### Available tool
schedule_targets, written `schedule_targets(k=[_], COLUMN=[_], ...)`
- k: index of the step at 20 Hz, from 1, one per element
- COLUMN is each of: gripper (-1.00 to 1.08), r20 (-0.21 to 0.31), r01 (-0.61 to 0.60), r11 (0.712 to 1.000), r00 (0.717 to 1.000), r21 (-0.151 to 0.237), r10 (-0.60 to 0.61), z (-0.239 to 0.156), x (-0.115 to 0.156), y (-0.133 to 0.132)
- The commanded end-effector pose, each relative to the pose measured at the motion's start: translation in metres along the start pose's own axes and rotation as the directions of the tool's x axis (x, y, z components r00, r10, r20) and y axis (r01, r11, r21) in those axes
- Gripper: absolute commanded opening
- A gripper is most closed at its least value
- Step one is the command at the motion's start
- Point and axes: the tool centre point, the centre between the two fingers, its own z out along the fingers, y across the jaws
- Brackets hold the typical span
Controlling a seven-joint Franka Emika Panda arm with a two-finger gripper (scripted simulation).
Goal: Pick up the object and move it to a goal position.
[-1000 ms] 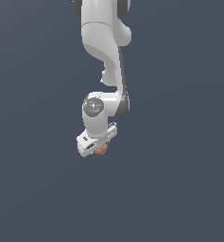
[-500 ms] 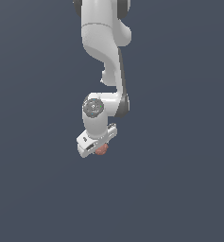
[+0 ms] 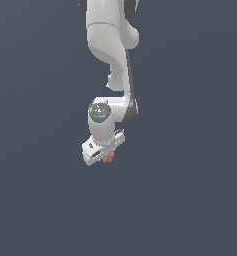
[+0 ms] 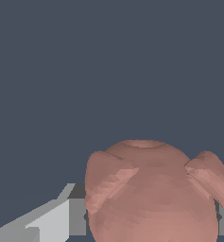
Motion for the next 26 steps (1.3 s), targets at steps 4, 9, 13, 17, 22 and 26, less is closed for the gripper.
schedule_targets(k=[4,9,13,17,22,26], gripper=[-1.0,-1.0,-1.0,-1.0,-1.0,-1.0], r20=[0.0,0.0,0.0,0.001,0.001,0.001], r01=[0.0,0.001,0.001,0.001,0.001,0.001], r11=[1.0,1.0,1.0,1.0,1.0,1.0], r00=[1.0,1.0,1.0,1.0,1.0,1.0], r21=[0.0,0.0,-0.001,-0.001,-0.001,-0.001], r10=[0.0,-0.001,-0.001,-0.001,-0.001,-0.001], z=[-0.009,-0.022,-0.038,-0.057,-0.077,-0.09], x=[-0.003,-0.009,-0.016,-0.023,-0.031,-0.036], y=[-0.014,-0.037,-0.063,-0.093,-0.126,-0.146])
